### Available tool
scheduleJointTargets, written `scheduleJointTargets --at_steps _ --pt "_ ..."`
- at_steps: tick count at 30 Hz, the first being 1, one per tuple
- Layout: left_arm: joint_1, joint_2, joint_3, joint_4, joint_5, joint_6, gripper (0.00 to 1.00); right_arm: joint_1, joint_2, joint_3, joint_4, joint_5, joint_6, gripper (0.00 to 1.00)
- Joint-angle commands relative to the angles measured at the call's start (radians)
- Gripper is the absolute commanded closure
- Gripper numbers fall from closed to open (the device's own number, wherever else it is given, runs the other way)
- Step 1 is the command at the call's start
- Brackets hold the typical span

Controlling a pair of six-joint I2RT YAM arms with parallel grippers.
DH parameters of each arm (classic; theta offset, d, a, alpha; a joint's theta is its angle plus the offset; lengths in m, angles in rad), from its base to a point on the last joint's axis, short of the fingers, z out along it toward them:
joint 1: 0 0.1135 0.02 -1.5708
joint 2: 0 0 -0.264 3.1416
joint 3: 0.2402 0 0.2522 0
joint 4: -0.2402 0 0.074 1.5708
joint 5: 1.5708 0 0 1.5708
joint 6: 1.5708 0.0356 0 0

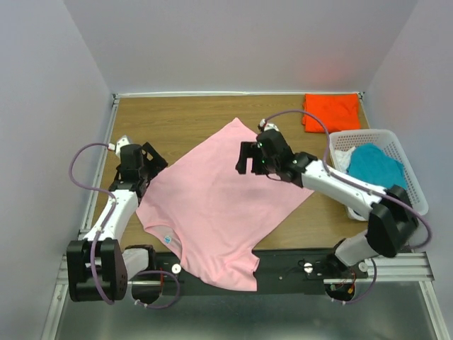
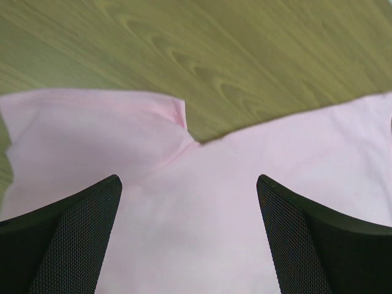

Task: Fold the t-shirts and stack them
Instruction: Flatten the tshirt out

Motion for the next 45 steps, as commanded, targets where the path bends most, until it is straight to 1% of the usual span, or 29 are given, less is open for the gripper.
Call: scheduleJointTargets --at_steps 1,2,3,4,7,8,12,17,18,20,22,23,24,27,28,31,32,33,34,35,36,38,39,40,41,42,43,44,45 --pt "-0.039 0.05 -0.074 0.065 0.088 -0.014 0.02 -0.081 0.186 0.146 0.027 0.042 -0.073 0.0" --pt "-0.046 0.077 -0.094 0.07 0.088 -0.022 0.02 -0.096 0.285 0.224 0.034 0.017 -0.119 0.0" --pt "-0.046 0.087 -0.101 0.073 0.088 -0.022 0.02 -0.103 0.33 0.266 0.033 0.009 -0.131 0.0" --pt "-0.046 0.097 -0.114 0.076 0.082 -0.026 0.02 -0.121 0.423 0.347 0.034 -0.036 -0.162 0.0" --pt "-0.046 0.129 -0.13 0.091 0.032 -0.034 0.02 -0.147 0.546 0.458 0.033 -0.084 -0.193 0.0" --pt "-0.046 0.142 -0.125 0.088 0.018 -0.034 0.02 -0.152 0.619 0.519 0.033 -0.087 -0.217 0.0" --pt "-0.046 0.252 -0.086 0.095 0.007 -0.03 0.02 -0.199 0.764 0.63 0.033 -0.104 -0.223 0.0" --pt "-0.046 0.399 -0.009 0.102 0.01 -0.019 0.02 -0.254 0.864 0.676 0.033 -0.144 -0.207 0.0" --pt "-0.046 0.454 0.026 0.102 0.016 -0.013 0.02 -0.274 0.885 0.682 0.034 -0.147 -0.203 0.0" --pt "-0.047 0.505 0.109 0.075 0.03 -0.003 0.03 -0.294 0.898 0.681 0.033 -0.144 -0.194 0.0" --pt "-0.093 0.573 0.181 0.026 0.016 -0.008 0.02 -0.329 0.902 0.67 0.033 -0.138 -0.184 0.0" --pt "-0.107 0.593 0.253 -0.006 -0.004 -0.002 0.02 -0.34 0.901 0.656 0.034 -0.139 -0.173 0.0" --pt "-0.122 0.638 0.296 -0.042 -0.058 -0.02 0.02 -0.353 0.899 0.647 0.031 -0.141 -0.171 0.0" --pt "-0.184 0.72 0.463 -0.096 -0.096 -0.002 0.02 -0.396 0.879 0.603 0.033 -0.129 -0.167 0.0" --pt "-0.19 0.79 0.555 -0.1 -0.073 0.021 0.02 -0.412 0.875 0.593 0.033 -0.129 -0.162 0.0" --pt "-0.19 0.954 0.707 -0.148 -0.033 0.033 0.02 -0.429 0.859 0.57 0.033 -0.129 -0.17 0.0" --pt "-0.19 0.994 0.841 -0.189 -0.053 0.038 0.02 -0.429 0.855 0.566 0.034 -0.083 -0.167 0.0" --pt "-0.188 1.071 0.91 -0.244 -0.08 0.046 0.05 -0.429 0.85 0.564 0.033 -0.074 -0.164 0.0" --pt "-0.188 1.109 0.985 -0.288 -0.083 0.052 0.05 -0.429 0.844 0.559 0.033 -0.071 -0.147 0.0" --pt "-0.188 1.143 1.058 -0.324 -0.084 0.094 0.05 -0.429 0.839 0.553 0.034 -0.072 -0.141 0.0" --pt "-0.187 1.203 1.177 -0.347 -0.07 0.114 0.04 -0.429 0.829 0.544 0.035 -0.074 -0.121 0.0" --pt "-0.179 1.263 1.276 -0.359 -0.074 0.128 0.04 -0.429 0.816 0.533 0.035 -0.063 -0.107 0.0" --pt "-0.171 1.301 1.394 -0.394 -0.062 0.142 0.05 -0.431 0.81 0.527 0.035 -0.058 -0.102 0.0" --pt "-0.158 1.376 1.454 -0.411 -0.024 0.147 0.16 -0.429 0.804 0.523 0.035 -0.046 -0.099 0.0" --pt "-0.155 1.412 1.587 -0.448 -0.019 0.15 0.15 -0.429 0.789 0.507 0.035 -0.02 -0.093 0.0" --pt "-0.151 1.465 1.637 -0.479 -0.001 0.176 0.14 -0.429 0.783 0.501 0.035 -0.009 -0.094 0.0" --pt "-0.151 1.481 1.678 -0.488 0.005 0.185 0.1 -0.429 0.778 0.494 0.035 0.0 -0.095 0.0" --pt "-0.151 1.484 1.694 -0.476 0.015 0.194 0.09 -0.429 0.772 0.487 0.035 0.021 -0.088 0.0" --pt "-0.15 1.481 1.68 -0.434 0.025 0.196 0.04 -0.429 0.772 0.486 0.035 0.031 -0.091 0.0"
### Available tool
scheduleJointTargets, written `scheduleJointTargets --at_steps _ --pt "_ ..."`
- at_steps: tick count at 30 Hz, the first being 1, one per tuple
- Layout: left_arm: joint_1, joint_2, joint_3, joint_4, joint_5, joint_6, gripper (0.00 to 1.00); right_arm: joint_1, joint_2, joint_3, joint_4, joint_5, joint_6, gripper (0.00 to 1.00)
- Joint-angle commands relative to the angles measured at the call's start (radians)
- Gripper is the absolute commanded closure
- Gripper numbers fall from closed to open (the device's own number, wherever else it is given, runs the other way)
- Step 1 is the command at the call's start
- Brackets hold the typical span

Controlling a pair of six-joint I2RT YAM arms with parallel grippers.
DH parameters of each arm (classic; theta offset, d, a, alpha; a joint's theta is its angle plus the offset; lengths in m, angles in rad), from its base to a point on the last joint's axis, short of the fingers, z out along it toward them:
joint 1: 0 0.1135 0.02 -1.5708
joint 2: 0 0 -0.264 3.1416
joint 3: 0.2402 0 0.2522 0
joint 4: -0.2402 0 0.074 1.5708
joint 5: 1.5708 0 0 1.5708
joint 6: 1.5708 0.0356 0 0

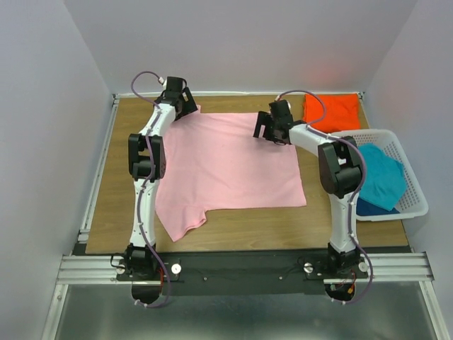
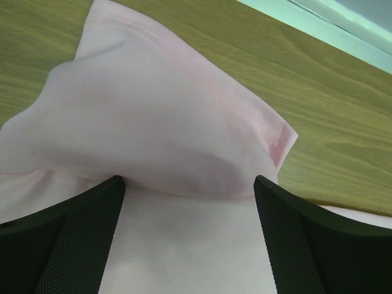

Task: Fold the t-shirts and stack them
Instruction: Flatten the tshirt out

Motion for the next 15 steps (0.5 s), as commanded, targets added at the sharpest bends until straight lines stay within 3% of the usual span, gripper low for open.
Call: scheduleJointTargets --at_steps 1,11,14,15 --pt "0.013 0.017 0.039 -0.046 0.09 0.068 0.02 0.0 0.005 -0.047 -0.107 0.091 0.027 0.0" --pt "0.016 -0.192 -0.013 0.001 0.095 0.06 0.02 -0.019 -0.108 0.022 -0.109 0.022 -0.072 0.0" --pt "-0.002 -0.331 -0.116 0.012 0.08 0.045 0.02 -0.019 -0.215 -0.024 -0.107 0.008 -0.048 0.0" --pt "-0.01 -0.371 -0.215 0.024 0.071 0.036 0.02 -0.019 -0.251 -0.05 -0.106 0.002 -0.039 0.0"
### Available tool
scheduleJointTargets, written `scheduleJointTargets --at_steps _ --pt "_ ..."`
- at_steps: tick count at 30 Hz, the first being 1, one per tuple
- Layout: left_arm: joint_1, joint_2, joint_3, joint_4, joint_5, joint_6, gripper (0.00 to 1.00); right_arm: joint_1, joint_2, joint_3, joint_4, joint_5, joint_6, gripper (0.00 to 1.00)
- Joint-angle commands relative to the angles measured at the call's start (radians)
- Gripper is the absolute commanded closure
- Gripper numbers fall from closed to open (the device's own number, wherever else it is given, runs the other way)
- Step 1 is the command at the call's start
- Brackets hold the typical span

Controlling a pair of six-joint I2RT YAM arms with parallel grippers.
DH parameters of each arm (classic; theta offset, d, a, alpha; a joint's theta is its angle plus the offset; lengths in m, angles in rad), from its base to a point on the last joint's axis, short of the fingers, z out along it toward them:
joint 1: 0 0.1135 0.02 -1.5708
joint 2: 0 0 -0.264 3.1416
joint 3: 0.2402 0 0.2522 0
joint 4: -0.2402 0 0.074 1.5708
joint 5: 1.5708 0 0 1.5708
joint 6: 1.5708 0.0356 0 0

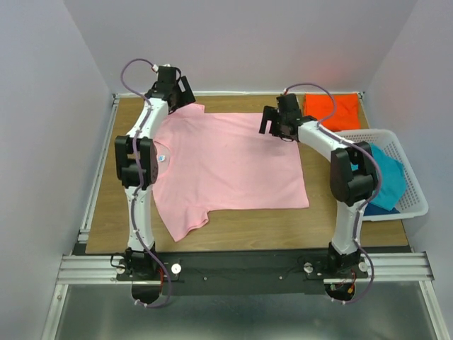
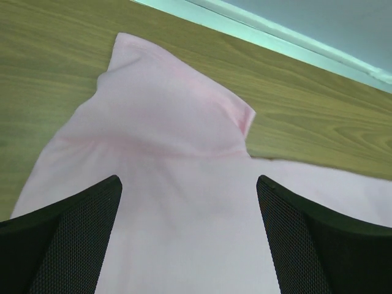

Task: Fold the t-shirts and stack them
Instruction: Flatten the tshirt out, then fold the tshirt

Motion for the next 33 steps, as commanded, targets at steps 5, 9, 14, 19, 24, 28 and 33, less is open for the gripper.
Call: scheduleJointTargets --at_steps 5,9,14,19,24,28,33 --pt "-0.106 -0.563 -0.56 0.127 -0.082 -0.082 0.02 -0.003 -0.362 -0.262 -0.008 0.001 0.054 0.0" --pt "-0.197 -0.882 -1.045 0.237 -0.13 -0.222 0.02 -0.005 -0.58 -0.504 0.023 0.049 0.138 0.0" --pt "-0.336 -1.137 -1.405 0.245 -0.165 -0.384 0.02 -0.005 -0.761 -0.654 0.028 0.136 0.23 0.0" --pt "-0.566 -1.313 -1.627 0.136 -0.172 -0.62 0.02 -0.006 -0.841 -0.707 0.035 0.14 0.233 0.0" --pt "-0.741 -1.383 -1.673 -0.004 -0.176 -0.842 0.02 -0.006 -0.846 -0.71 0.035 0.126 0.218 0.0" --pt "-0.826 -1.374 -1.671 -0.075 -0.181 -1.025 0.02 -0.006 -0.835 -0.707 0.035 0.121 0.206 0.0" --pt "-0.83 -1.321 -1.659 -0.167 -0.191 -1.136 0.02 -0.006 -0.826 -0.707 0.035 0.127 0.195 0.0"
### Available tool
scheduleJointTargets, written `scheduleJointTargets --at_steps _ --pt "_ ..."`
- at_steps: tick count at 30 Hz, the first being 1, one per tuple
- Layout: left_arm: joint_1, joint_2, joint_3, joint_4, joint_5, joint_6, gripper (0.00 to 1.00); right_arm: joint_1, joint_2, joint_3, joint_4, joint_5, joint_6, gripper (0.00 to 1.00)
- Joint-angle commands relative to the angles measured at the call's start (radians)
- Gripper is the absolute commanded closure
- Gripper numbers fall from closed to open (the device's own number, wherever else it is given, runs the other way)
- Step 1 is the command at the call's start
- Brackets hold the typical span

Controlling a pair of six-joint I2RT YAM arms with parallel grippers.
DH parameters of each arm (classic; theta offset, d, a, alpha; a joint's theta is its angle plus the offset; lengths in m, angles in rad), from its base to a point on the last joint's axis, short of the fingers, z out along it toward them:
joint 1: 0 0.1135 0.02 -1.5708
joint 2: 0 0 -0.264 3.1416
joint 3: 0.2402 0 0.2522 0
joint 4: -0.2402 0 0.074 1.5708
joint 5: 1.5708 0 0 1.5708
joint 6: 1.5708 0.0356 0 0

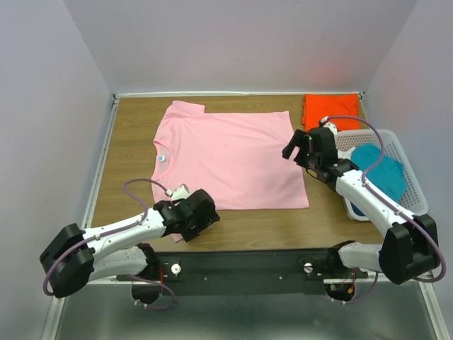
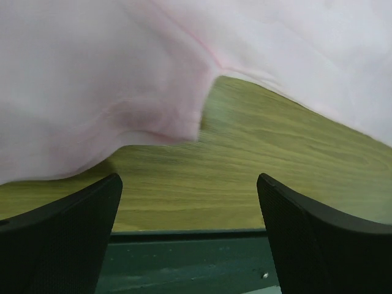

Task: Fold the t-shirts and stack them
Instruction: Fold the tshirt

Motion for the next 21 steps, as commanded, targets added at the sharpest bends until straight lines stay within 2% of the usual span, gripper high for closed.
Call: scheduleJointTargets --at_steps 1,3,11,14,18,21 --pt "-0.005 0.034 0.019 -0.145 -0.073 -0.19 0.02 -0.004 0.012 -0.009 0.007 0.027 -0.013 0.0" --pt "-0.005 0.022 0.018 -0.2 -0.108 -0.274 0.02 -0.004 0.019 -0.003 0.007 0.025 -0.019 0.0" --pt "0.009 -0.072 -0.054 -0.162 -0.27 -0.429 0.02 -0.004 0.01 -0.003 0.007 0.014 -0.042 0.0" --pt "0.033 -0.081 -0.074 -0.14 -0.305 -0.417 0.11 -0.004 0.001 -0.008 0.007 0.011 -0.045 0.0" --pt "0.087 -0.076 -0.082 -0.124 -0.326 -0.39 0.3 -0.004 -0.011 -0.011 0.007 0.017 -0.05 0.0" --pt "0.125 -0.067 -0.08 -0.119 -0.333 -0.362 0.4 -0.004 -0.016 -0.016 0.007 0.028 -0.048 0.0"
